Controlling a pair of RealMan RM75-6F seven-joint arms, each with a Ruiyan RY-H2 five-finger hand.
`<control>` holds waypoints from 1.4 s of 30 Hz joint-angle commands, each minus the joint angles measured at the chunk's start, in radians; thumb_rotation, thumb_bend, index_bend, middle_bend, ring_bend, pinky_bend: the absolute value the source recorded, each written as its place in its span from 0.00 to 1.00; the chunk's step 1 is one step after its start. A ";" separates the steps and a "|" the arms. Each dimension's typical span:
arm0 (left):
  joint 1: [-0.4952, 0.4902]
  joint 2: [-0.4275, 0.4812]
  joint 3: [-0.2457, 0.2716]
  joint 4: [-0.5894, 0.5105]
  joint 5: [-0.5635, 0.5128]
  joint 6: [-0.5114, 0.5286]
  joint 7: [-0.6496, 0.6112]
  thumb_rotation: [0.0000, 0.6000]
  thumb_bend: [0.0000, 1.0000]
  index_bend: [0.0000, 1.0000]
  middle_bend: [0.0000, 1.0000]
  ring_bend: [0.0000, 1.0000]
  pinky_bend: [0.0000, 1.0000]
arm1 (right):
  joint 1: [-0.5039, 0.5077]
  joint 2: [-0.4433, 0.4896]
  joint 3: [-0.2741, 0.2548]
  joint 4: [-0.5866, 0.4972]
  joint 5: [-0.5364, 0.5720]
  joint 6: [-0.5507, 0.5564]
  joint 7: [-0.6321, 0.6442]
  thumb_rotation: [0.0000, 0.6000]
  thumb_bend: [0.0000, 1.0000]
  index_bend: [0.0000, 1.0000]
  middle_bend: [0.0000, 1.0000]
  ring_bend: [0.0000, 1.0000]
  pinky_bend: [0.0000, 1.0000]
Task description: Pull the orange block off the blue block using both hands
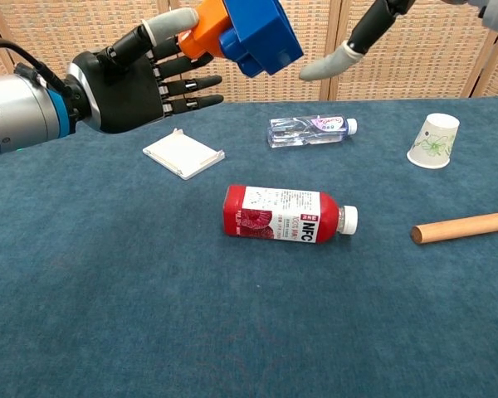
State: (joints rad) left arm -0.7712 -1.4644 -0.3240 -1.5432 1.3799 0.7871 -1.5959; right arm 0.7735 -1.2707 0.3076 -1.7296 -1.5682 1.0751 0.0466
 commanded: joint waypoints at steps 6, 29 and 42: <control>-0.002 -0.002 0.004 -0.002 0.004 -0.001 -0.017 1.00 0.46 0.62 0.59 0.00 0.00 | 0.018 -0.027 0.006 -0.002 0.023 0.014 -0.046 1.00 0.00 0.17 0.25 0.00 0.00; -0.010 -0.002 0.023 0.008 0.019 0.002 -0.040 1.00 0.46 0.62 0.59 0.00 0.00 | 0.047 -0.098 0.009 0.046 0.051 0.072 -0.081 1.00 0.15 0.57 0.54 0.15 0.00; 0.021 0.075 0.051 0.089 0.052 0.010 -0.095 1.00 0.47 0.62 0.59 0.00 0.00 | 0.014 -0.016 0.002 0.041 0.024 0.114 -0.036 1.00 0.17 0.59 0.55 0.15 0.00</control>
State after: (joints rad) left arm -0.7592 -1.4103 -0.2806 -1.4706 1.4184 0.7933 -1.6750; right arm 0.7950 -1.2979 0.3128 -1.6909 -1.5365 1.1812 0.0030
